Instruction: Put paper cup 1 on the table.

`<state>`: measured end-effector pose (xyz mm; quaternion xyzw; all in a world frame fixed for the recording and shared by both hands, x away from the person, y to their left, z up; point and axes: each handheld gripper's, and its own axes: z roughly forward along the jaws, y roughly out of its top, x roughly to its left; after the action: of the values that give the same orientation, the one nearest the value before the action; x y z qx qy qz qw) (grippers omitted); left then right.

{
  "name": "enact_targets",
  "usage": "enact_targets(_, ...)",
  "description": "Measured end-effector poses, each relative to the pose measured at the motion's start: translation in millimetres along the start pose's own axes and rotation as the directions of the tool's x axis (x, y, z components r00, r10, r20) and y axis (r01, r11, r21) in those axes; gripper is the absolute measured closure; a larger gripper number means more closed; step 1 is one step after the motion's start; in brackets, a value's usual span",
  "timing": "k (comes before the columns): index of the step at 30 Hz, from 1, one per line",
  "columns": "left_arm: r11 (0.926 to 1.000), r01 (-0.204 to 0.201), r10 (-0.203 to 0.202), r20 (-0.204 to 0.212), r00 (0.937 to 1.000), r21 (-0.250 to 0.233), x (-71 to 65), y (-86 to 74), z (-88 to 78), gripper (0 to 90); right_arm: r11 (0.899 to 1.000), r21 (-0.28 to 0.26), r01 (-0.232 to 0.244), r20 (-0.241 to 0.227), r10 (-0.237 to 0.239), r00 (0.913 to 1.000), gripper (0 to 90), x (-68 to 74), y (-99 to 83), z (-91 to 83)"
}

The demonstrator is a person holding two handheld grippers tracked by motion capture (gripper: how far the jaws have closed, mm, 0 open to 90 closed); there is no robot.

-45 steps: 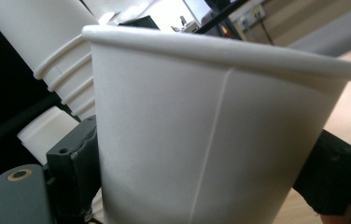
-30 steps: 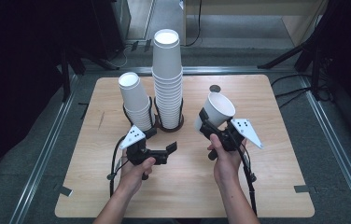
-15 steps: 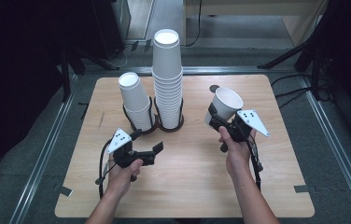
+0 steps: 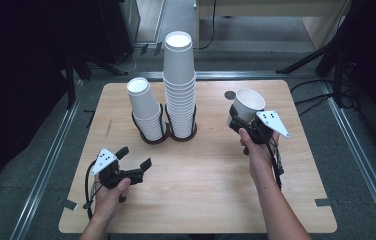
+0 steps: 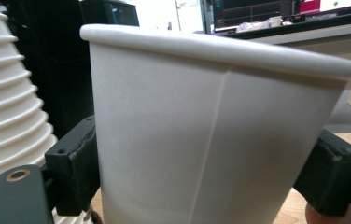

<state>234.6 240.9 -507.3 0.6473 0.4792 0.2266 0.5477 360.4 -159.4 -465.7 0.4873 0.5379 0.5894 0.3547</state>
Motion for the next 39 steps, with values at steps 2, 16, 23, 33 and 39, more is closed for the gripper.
enact_targets(2,1.0000,0.001,-0.001,-0.012,0.9999,0.006,4.6,-4.1,-3.7,0.0,1.000,0.001,0.002,0.004,-0.002,1.0000,14.6,-2.4,-1.7,3.3)
enact_targets(16,0.9995,0.030,-0.030,-0.085,0.9960,0.004,26.5,-18.8,-21.9,0.0,0.996,0.059,0.067,0.036,-0.069,0.9970,14.6,-10.0,-21.5,27.8)
enact_targets(23,0.9989,0.047,-0.046,-0.125,0.9911,0.005,38.4,-22.3,-25.2,0.0,0.991,0.049,0.125,0.065,-0.129,0.9896,14.7,-18.7,-29.7,41.0)
enact_targets(33,0.9976,0.063,-0.058,-0.149,0.9872,0.030,47.5,-27.6,-24.2,0.0,0.983,0.072,0.171,0.082,-0.176,0.9809,14.7,-31.6,-37.1,61.4)
enact_targets(39,0.9970,0.056,-0.047,-0.150,0.9875,0.054,49.1,-29.8,-21.8,0.0,0.980,0.109,0.165,0.098,-0.176,0.9795,14.6,-34.5,-44.0,70.7)
